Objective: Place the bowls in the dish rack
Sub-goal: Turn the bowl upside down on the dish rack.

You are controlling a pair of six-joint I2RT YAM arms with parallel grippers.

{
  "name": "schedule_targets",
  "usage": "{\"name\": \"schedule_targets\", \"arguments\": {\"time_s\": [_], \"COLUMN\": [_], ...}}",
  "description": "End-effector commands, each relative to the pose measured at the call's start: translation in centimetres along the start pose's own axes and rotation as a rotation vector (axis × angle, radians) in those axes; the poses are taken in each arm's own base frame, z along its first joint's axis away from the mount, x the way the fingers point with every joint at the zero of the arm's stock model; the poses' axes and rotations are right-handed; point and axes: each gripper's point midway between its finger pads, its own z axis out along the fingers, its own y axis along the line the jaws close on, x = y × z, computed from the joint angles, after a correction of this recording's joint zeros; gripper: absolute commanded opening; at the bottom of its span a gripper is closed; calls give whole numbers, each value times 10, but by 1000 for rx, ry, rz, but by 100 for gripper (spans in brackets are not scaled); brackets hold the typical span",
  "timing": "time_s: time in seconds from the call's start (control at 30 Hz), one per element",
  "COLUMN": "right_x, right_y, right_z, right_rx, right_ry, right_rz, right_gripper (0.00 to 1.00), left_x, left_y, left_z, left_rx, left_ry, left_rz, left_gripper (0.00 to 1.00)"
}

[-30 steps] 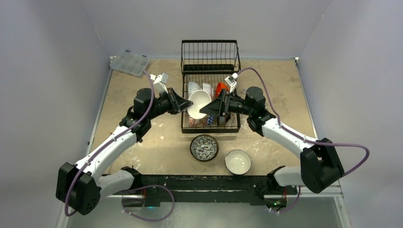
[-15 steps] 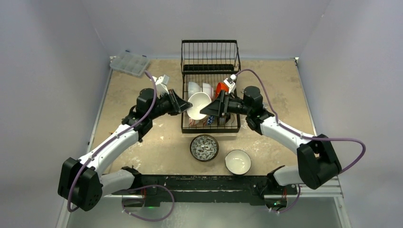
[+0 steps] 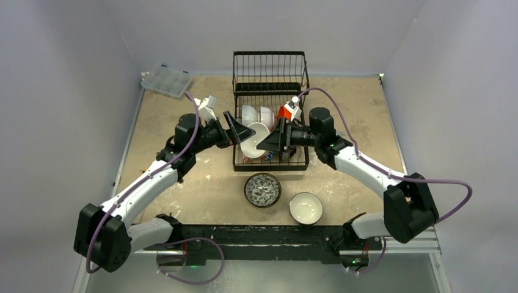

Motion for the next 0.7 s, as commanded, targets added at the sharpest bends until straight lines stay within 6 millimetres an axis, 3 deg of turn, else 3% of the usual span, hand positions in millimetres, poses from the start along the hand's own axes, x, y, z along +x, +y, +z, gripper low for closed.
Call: {"name": "schedule_targets", "arguments": {"time_s": [0.0,0.3,0.47,0.67], "right_x": [-30,-55,-91,-141], "right_y": [32,32,47,66], "right_z": [-5,-19,-33,-44], "right_rx": [-62,-1,53,186], "right_ry": [-63,-93,-170,-239], "right_rz": [-131,-205,-299,-465], "right_gripper": [0,0,0,0], "left_x": [-15,-40,-58,-59], "left_y": [-4,38,67,97], "left_z": [-9,-34,-54,-56], "left_rx": [35,42,15,-35], "left_ry": [-56,-91,-114,-58], "left_rz": [-36,-156,-192,-210], "left_gripper": [99,99,99,99]}}
